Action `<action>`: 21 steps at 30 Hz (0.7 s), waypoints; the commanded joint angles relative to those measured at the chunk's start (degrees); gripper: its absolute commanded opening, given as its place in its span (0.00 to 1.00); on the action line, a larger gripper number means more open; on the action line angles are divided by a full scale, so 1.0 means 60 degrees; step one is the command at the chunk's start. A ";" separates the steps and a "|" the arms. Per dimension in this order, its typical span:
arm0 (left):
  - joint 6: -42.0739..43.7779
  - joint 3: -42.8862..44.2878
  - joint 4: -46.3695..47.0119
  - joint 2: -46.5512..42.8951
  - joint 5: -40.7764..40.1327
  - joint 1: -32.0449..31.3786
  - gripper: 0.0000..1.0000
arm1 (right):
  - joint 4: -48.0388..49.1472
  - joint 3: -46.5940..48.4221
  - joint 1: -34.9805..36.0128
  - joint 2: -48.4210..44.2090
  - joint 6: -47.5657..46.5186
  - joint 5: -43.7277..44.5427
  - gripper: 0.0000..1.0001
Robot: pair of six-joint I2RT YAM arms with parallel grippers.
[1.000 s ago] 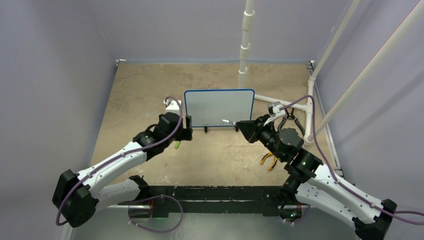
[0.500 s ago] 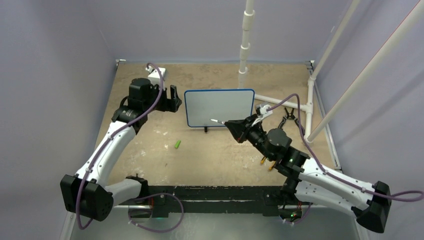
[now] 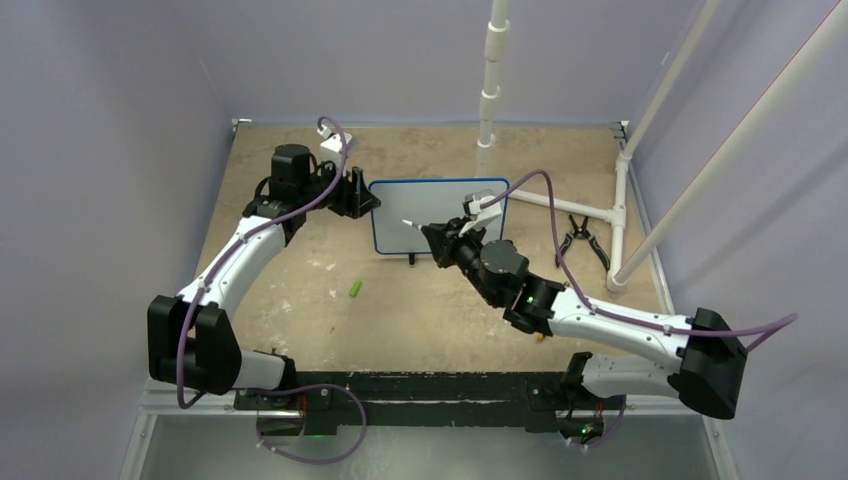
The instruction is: Write a sentence on the whiteboard
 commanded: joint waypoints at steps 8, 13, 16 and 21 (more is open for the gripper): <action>0.0373 -0.0083 0.1031 -0.0082 0.0186 0.0039 0.41 | 0.1547 0.1269 0.0050 0.1525 -0.0808 0.0290 0.00; 0.0282 -0.0161 0.1196 0.0009 0.0156 0.0039 0.37 | 0.1620 0.1613 0.0054 0.2177 -0.0897 0.0419 0.00; 0.0281 -0.0194 0.1213 0.0020 0.0093 0.0039 0.33 | 0.1844 0.1670 0.0047 0.2394 -0.0977 0.0441 0.00; 0.0231 -0.0241 0.1313 0.0117 0.0096 0.0038 0.29 | 0.1821 0.1900 0.0049 0.2790 -0.1008 0.0383 0.00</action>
